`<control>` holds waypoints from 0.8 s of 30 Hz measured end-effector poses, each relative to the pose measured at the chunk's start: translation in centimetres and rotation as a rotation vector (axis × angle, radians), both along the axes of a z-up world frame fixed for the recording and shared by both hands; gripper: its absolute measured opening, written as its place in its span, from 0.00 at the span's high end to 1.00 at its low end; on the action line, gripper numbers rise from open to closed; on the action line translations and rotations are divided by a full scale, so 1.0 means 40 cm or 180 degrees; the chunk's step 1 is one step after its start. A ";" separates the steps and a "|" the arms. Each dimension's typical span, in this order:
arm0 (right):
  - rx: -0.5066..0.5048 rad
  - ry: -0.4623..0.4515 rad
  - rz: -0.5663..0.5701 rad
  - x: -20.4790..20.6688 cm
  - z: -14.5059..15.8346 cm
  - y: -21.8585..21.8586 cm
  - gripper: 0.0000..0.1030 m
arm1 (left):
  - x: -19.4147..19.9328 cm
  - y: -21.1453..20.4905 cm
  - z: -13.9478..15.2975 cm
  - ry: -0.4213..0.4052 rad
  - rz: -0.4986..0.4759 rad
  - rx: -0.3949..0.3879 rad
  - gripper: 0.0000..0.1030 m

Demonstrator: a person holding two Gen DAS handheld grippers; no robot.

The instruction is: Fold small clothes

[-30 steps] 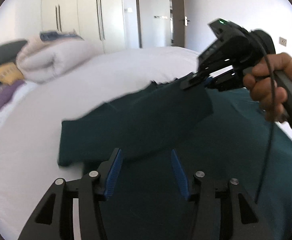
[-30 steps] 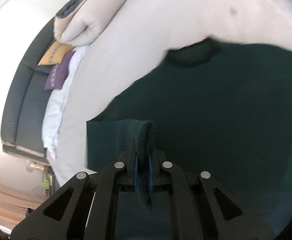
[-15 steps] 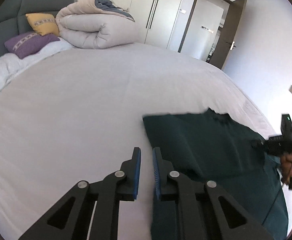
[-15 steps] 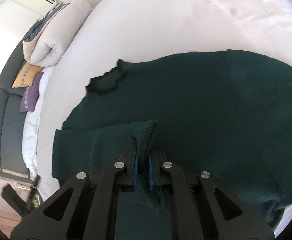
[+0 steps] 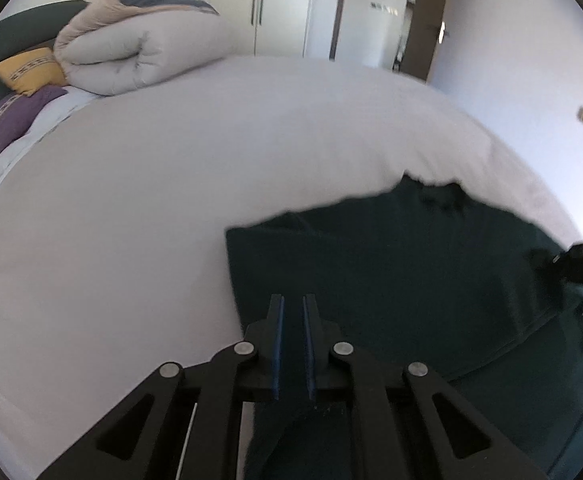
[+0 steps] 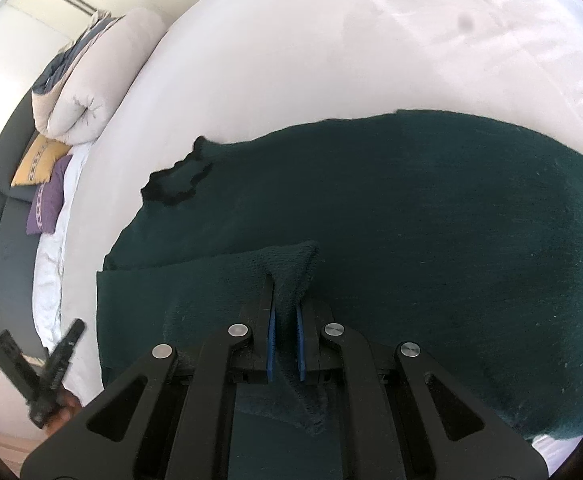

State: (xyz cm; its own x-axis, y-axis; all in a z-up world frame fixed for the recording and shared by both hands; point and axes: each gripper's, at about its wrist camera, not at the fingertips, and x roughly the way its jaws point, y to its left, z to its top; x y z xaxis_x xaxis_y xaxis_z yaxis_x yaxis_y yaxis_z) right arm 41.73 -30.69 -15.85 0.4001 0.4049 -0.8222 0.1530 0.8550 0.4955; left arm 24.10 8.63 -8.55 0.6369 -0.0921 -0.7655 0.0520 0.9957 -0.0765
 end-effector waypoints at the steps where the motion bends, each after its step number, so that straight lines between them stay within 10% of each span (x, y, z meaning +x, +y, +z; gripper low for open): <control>1: 0.0038 0.0003 -0.0013 -0.028 -0.009 -0.033 0.93 | 0.013 -0.009 -0.029 0.0130 -0.0020 0.0096 0.91; 24: 0.0243 -0.0222 -0.0313 -0.159 -0.055 -0.131 0.94 | 0.010 -0.053 -0.105 0.0039 -0.0195 0.0515 0.91</control>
State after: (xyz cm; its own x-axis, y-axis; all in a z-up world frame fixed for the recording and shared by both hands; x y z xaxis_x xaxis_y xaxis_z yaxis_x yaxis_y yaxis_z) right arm 35.38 -35.95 -18.07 0.4961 0.4212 -0.7592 0.1972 0.7969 0.5710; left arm 24.48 6.53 -12.73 0.6243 -0.0055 -0.7812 0.1131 0.9901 0.0835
